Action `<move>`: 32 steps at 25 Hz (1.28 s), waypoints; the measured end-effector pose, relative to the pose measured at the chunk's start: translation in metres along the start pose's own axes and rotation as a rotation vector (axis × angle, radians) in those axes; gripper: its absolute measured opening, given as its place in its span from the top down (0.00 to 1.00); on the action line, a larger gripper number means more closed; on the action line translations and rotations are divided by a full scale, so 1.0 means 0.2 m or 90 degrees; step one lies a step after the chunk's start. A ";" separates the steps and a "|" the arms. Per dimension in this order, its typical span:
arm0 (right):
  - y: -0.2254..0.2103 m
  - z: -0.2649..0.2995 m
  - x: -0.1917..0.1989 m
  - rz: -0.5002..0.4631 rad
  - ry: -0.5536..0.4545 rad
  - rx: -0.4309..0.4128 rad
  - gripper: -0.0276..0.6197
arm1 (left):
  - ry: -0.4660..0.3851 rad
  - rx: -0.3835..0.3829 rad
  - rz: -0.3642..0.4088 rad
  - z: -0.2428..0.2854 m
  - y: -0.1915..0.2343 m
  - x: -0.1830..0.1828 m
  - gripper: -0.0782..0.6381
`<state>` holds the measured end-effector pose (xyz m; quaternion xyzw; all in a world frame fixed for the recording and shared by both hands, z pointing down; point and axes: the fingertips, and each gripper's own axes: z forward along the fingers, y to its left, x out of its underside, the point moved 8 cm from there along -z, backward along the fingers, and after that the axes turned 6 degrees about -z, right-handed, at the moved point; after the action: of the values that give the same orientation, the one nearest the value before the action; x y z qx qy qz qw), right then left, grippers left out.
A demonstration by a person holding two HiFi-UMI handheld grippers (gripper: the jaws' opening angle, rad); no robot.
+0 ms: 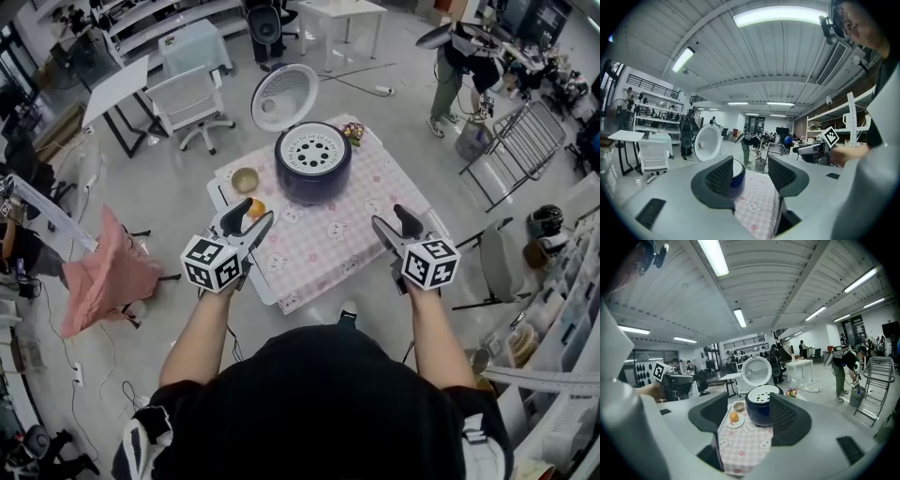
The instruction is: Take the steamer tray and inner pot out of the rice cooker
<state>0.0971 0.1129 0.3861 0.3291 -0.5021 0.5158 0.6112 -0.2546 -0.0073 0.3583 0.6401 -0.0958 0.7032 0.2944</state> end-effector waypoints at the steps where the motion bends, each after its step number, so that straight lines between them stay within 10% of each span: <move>1: -0.05 0.03 -0.01 0.004 0.000 -0.005 0.52 | 0.002 -0.006 -0.003 0.04 0.00 0.00 0.54; 32: -1.06 0.58 -0.27 0.005 0.034 -0.199 0.52 | 0.000 -0.187 -0.053 0.81 -0.14 -0.14 0.54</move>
<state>0.2702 -0.0632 0.3917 0.2141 -0.5609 0.4427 0.6660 -0.1021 -0.0762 0.3519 0.5938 -0.1710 0.6684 0.4140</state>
